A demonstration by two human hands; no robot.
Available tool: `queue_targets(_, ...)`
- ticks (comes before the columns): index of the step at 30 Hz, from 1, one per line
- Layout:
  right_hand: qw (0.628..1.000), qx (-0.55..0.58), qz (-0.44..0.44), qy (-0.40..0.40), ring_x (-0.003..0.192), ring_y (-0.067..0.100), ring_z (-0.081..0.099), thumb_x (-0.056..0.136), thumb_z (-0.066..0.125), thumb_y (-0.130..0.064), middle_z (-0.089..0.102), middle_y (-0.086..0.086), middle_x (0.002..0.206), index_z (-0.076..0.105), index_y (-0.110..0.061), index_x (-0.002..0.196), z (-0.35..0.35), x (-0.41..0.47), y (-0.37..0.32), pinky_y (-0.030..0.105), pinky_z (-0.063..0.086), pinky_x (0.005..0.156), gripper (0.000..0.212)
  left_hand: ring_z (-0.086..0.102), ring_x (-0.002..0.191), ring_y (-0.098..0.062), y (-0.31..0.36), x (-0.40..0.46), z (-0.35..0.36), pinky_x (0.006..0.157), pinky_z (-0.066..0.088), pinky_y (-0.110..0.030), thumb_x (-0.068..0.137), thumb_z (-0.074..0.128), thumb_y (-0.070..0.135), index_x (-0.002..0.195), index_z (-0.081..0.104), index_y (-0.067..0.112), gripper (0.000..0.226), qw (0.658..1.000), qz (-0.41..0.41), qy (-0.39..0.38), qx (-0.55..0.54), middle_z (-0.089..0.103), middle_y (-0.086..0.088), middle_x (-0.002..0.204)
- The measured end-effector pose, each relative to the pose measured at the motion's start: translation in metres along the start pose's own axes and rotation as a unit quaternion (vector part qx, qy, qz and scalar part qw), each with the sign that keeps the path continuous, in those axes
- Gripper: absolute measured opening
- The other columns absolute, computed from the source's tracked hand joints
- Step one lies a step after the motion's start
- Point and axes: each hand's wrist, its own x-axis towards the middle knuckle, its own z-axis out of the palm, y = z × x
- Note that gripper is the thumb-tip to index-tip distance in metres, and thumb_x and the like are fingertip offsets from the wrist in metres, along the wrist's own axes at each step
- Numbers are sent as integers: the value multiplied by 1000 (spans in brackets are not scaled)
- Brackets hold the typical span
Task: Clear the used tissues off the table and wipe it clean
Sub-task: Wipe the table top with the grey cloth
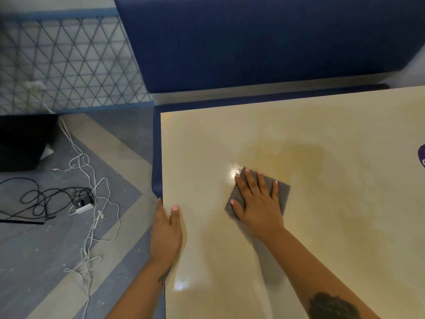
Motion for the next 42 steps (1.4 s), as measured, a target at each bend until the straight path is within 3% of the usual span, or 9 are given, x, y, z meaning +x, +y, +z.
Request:
queue_targets(2,1000,7,-8,-5,146,22,-2,90,20,-58,3,-6,159,13,-30,150,2,10,-13,50,-12,112,67,48,116,-13,0,9,3,99,35,-27,99,37,26,136,41,11,40,1000,-2,0,9,52,2,127)
queue_targets(6,995,9,-99,3,145,22,11,89,33,-56,12,-7,158,22,-30,149,7,-7,-7,51,-1,113,65,42,129,-25,0,26,9,109,32,-46,94,33,46,142,31,8,61,998,-32,13,56,45,-10,139)
queue_targets(9,993,3,-120,14,145,18,10,90,34,-58,13,-9,157,19,-34,149,5,-12,20,49,0,114,65,39,131,-28,4,39,12,110,30,-47,93,32,49,144,27,7,67,995,-42,17,85,42,-12,142)
queue_targets(15,999,-12,-39,12,143,23,14,89,32,-56,21,-3,156,26,-28,148,-3,45,18,52,0,112,65,27,138,-29,14,55,20,114,22,-42,97,39,38,148,17,4,65,990,-52,22,133,29,-16,150)
queue_targets(22,988,-3,-152,-7,147,19,5,91,33,-58,11,-8,158,19,-32,150,-1,33,18,50,-2,114,66,17,142,-30,33,82,28,114,15,-53,96,42,37,148,13,4,68,972,-78,30,218,17,-13,155)
queue_targets(26,996,-9,-94,-1,146,19,6,91,31,-58,10,-9,158,19,-33,149,-8,62,39,49,-3,114,65,4,145,-23,56,109,38,110,4,-62,97,38,39,149,12,8,66,963,-55,16,265,9,-6,158)
queue_targets(30,999,4,-52,-10,145,22,5,91,30,-56,11,-4,159,20,-29,150,-10,95,16,54,-1,112,66,4,145,-24,85,141,57,110,2,-62,98,35,38,148,20,12,58,947,12,-19,319,9,-6,158)
queue_targets(37,987,11,-161,-7,146,19,13,90,35,-59,14,-9,158,23,-32,148,-13,81,33,49,0,114,65,-3,146,-22,123,217,85,114,-1,-53,100,26,40,150,13,20,55,897,105,-121,413,1,0,159)
queue_targets(42,997,-7,-71,2,146,22,8,91,29,-57,11,-6,158,20,-31,149,-18,128,46,49,-6,113,65,0,146,-23,128,258,96,115,1,-53,102,22,36,150,9,17,54,857,104,-195,466,7,-1,158)
